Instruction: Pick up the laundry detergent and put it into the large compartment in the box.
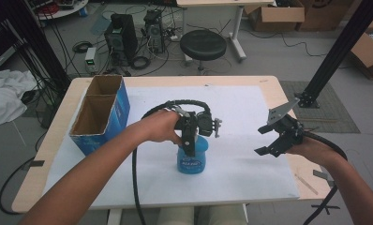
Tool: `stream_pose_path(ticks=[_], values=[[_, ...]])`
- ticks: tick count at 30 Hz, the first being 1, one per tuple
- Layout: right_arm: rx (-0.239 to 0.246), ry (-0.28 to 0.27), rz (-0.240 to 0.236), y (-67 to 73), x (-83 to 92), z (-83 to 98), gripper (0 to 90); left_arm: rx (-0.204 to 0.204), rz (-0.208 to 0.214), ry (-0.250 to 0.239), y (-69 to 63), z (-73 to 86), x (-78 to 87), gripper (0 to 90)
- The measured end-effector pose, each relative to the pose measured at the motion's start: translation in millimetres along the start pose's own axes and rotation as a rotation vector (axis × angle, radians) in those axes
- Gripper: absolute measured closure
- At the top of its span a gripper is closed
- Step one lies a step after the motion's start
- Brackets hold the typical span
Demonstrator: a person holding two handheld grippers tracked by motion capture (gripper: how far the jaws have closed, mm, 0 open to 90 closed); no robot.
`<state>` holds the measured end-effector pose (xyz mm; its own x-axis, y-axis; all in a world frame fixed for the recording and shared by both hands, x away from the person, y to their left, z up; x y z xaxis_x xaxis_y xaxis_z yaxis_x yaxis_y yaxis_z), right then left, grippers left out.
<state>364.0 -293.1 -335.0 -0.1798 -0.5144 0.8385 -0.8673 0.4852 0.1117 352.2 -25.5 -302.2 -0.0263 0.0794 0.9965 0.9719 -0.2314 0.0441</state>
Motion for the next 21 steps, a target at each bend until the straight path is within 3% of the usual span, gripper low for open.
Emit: stream_pose_path(ticks=[5,8,13,21], values=[[-0.001,-0.004,0.000,-0.2,-0.2,0.8,17.1,0.033,-0.006,-0.017,-2.9,0.2,1.9,37.9],[-0.003,0.000,0.001,-0.2,0.0,2.1,17.1,0.090,0.000,-0.047,-2.6,3.2,10.2,37.9],[0.002,0.006,-0.002,1.0,-0.1,3.4,17.2,0.278,-0.019,-0.097,0.5,11.7,34.7,37.8],[0.011,0.003,-0.011,3.7,0.3,3.1,17.4,0.531,-0.100,-0.076,8.5,24.2,71.6,37.9]])
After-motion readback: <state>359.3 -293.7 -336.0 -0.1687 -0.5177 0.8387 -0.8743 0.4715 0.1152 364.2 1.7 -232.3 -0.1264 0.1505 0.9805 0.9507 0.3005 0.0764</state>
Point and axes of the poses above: each handheld gripper's, and its own axes: x roughly backward along the jaws, z roughly out of its underside, y roughly to its left, the point moved 2 cm from there along -x, roughly forward along the jaws, and after that the axes turned 10 degrees about -x, right-handed, at the moved point
